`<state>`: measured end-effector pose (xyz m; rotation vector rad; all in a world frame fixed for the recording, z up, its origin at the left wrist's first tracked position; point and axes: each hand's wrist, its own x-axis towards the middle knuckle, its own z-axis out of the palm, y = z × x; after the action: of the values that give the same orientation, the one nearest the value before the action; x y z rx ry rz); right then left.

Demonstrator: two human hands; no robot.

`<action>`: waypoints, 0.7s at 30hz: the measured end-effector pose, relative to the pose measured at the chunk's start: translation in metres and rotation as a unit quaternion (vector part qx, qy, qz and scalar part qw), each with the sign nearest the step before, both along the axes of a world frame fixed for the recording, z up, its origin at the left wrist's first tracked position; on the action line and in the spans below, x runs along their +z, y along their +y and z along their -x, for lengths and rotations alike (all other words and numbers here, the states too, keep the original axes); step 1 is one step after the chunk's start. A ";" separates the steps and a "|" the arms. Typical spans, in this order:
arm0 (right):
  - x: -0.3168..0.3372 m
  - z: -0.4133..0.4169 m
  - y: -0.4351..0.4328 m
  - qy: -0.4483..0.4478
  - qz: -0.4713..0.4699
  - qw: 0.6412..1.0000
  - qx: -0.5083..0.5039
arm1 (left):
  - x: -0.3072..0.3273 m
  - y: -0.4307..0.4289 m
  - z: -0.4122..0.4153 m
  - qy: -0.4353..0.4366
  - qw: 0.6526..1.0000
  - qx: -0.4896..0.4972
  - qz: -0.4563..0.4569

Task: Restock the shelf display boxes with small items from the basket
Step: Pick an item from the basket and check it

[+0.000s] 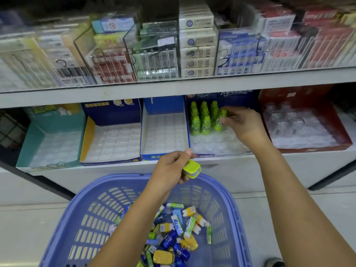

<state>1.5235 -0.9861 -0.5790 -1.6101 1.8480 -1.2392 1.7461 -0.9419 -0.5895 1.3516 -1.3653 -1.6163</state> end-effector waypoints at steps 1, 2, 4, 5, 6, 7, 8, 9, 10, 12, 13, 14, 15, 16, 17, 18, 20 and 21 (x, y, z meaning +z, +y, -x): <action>0.001 0.002 -0.002 0.012 0.006 1.000 0.004 | 0.000 -0.002 -0.001 0.004 1.000 0.004 -0.002; 0.002 0.004 -0.004 0.032 0.009 0.999 0.008 | 0.001 -0.003 -0.003 0.011 1.000 0.008 -0.006; 0.004 0.006 -0.005 0.072 0.003 0.997 0.013 | 0.001 -0.005 -0.005 0.037 0.999 0.011 -0.024; 0.004 0.007 -0.005 0.076 0.001 0.997 0.016 | 0.001 -0.005 -0.006 0.056 0.998 0.008 -0.036; 0.003 0.007 -0.005 0.069 0.000 0.997 0.021 | 0.002 -0.005 -0.007 0.075 0.996 0.002 -0.046; 0.002 0.007 -0.004 0.054 -0.002 0.998 0.024 | 0.002 -0.005 -0.008 0.092 0.994 -0.005 -0.054; 0.000 0.005 -0.004 0.039 -0.002 0.999 0.026 | 0.002 -0.005 -0.010 0.107 0.992 -0.013 -0.058; -0.001 0.004 -0.003 0.029 -0.003 0.999 0.026 | 0.002 -0.004 -0.012 0.117 0.991 -0.021 -0.059; -0.004 0.002 -0.003 0.026 -0.005 0.999 0.026 | 0.003 -0.004 -0.014 0.124 0.990 -0.029 -0.055; -0.006 0.000 -0.004 0.028 -0.012 0.999 0.023 | 0.003 -0.003 -0.019 0.130 0.990 -0.039 -0.041; -0.006 -0.001 -0.005 0.029 -0.017 0.999 0.021 | 0.003 -0.003 -0.021 0.131 0.990 -0.040 -0.035; -0.006 -0.003 -0.006 0.030 -0.023 0.999 0.016 | 0.004 -0.003 -0.022 0.132 0.990 -0.040 -0.030; -0.006 -0.005 -0.007 0.032 -0.028 0.999 0.008 | 0.004 -0.003 -0.024 0.134 0.990 -0.039 -0.026; -0.005 -0.007 -0.007 0.035 -0.030 0.999 -0.002 | 0.005 -0.003 -0.026 0.135 0.990 -0.040 -0.022; -0.005 -0.008 -0.008 0.038 -0.034 0.999 -0.010 | 0.006 -0.003 -0.028 0.136 0.990 -0.041 -0.016; -0.003 -0.010 -0.007 0.039 -0.040 0.998 -0.014 | 0.007 -0.002 -0.030 0.134 0.990 -0.045 -0.009; 0.004 -0.013 -0.004 0.033 -0.060 0.998 -0.016 | 0.010 0.001 -0.034 0.132 0.990 -0.050 0.008; 0.008 -0.016 -0.001 0.032 -0.064 0.997 -0.023 | 0.011 0.003 -0.037 0.134 0.990 -0.046 0.015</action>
<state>1.5399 -0.9873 -0.5709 -1.5643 1.9708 -1.0748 1.7833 -0.9394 -0.5788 1.0224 -1.2992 -1.7582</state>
